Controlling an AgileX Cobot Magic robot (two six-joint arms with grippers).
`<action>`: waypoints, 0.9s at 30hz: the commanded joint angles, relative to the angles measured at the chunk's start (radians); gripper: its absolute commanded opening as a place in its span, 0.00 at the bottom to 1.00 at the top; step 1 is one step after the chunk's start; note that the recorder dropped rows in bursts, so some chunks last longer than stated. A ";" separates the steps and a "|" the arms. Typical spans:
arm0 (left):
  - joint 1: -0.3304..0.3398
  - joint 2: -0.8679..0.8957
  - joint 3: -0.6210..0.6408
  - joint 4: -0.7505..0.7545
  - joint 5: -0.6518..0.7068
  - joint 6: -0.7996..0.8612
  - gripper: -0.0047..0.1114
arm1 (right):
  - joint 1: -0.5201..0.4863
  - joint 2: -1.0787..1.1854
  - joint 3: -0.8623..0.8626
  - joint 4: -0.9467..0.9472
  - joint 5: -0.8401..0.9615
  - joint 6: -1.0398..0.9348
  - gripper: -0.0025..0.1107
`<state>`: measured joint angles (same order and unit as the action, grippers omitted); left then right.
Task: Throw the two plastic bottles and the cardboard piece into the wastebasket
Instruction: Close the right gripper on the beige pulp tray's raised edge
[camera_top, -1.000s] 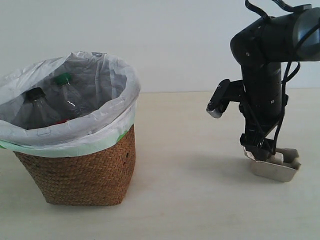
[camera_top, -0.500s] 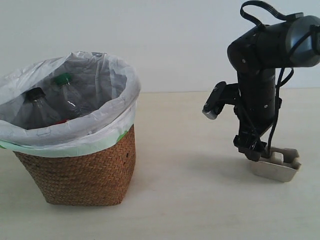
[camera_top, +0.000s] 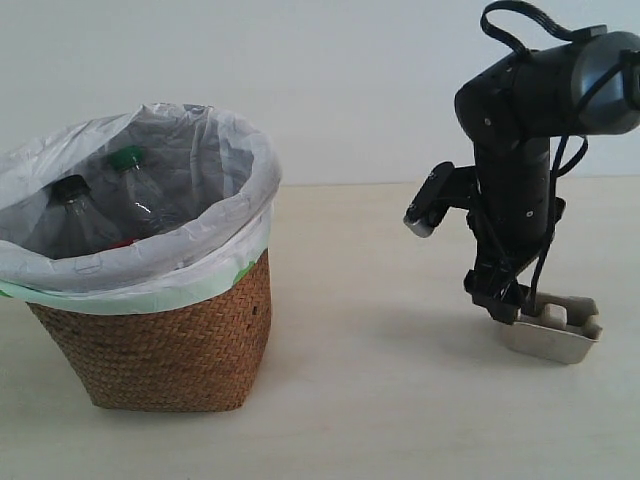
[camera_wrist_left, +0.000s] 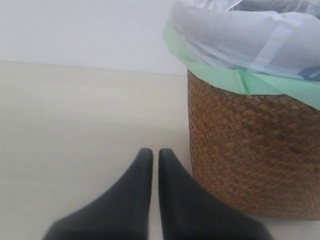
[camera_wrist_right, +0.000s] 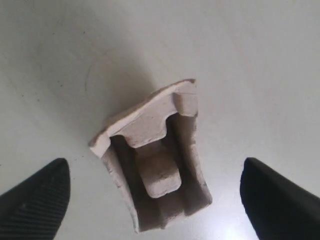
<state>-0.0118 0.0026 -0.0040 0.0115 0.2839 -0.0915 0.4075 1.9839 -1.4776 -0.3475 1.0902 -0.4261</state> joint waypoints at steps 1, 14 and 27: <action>0.002 -0.003 0.004 0.005 -0.007 -0.005 0.07 | 0.000 0.015 0.000 0.000 0.037 -0.029 0.75; 0.002 -0.003 0.004 0.005 -0.007 -0.005 0.07 | 0.000 0.084 0.000 -0.032 0.050 -0.052 0.75; 0.002 -0.003 0.004 0.005 -0.007 -0.005 0.07 | -0.039 0.084 0.000 -0.033 0.031 -0.057 0.75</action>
<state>-0.0118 0.0026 -0.0040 0.0115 0.2839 -0.0915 0.3768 2.0730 -1.4776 -0.3796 1.1284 -0.4697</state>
